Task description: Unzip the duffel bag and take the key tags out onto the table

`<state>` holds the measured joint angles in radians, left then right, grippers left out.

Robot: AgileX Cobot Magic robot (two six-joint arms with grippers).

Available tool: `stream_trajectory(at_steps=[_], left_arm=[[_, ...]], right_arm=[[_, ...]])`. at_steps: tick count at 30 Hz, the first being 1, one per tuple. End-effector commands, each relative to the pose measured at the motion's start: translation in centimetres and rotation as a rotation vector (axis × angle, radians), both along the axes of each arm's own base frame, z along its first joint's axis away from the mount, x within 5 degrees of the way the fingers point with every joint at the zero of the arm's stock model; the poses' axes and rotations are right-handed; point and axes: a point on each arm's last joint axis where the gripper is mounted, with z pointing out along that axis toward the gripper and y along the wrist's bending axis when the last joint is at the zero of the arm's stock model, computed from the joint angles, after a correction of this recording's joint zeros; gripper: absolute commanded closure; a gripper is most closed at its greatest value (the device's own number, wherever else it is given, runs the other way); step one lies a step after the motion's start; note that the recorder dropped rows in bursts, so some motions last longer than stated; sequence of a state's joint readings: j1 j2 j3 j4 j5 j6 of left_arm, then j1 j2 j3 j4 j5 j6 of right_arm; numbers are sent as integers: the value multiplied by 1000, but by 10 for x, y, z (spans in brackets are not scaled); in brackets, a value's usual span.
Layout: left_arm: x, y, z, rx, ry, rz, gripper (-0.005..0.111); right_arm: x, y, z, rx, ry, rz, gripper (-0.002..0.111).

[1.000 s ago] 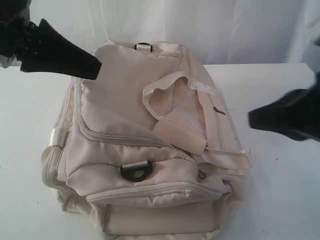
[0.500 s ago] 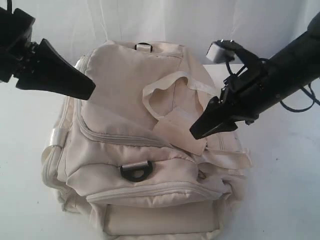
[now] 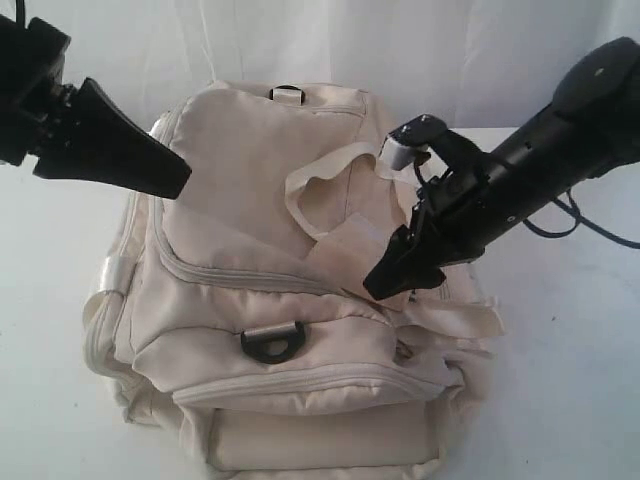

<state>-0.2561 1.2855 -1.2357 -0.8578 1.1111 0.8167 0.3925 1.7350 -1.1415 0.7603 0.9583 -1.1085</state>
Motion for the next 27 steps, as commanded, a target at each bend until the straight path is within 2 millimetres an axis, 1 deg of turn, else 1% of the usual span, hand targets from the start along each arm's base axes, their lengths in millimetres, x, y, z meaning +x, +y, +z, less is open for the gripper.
stream_trajectory(at_steps=[1,3,4,5,8,9,12,15,19,21,22,25,27], left_arm=[[-3,-2,3,-9,-7,-16,107],[-3,-2,3,-9,-4,-20,107],[-4,-1,3,-8,-1,-24,107],[-4,-1,3,-7,1,-28,107],[-4,-1,3,-7,1,-28,107],[-4,-1,3,-7,1,-28,107],[-4,-2,4,-14,1,-25,107],[-3,-2,4,-21,-8,-10,107],[-1,-3,6,-36,-19,9,107],[0,-6,5,-41,-27,13,107],[-1,-11,6,-48,-43,4,107],[-3,-21,5,-55,-52,-27,107],[-4,-28,2,-56,-42,-48,107]], right_arm=[[-2,12,-16,-19,32,46,48],[-1,13,-20,-25,41,47,52],[-1,13,-20,-25,43,48,58],[-2,13,-20,-25,50,48,65],[-1,12,-9,-18,47,14,94],[0,11,0,-20,22,6,107],[4,6,26,-6,-19,-64,108],[1,-3,57,25,-82,-99,108],[-6,-16,88,50,-172,-143,108],[-10,-22,100,68,-206,-171,108],[-13,-24,106,67,-237,-179,108],[-12,-24,104,64,-242,-188,108],[-5,-26,92,20,-267,-203,108]])
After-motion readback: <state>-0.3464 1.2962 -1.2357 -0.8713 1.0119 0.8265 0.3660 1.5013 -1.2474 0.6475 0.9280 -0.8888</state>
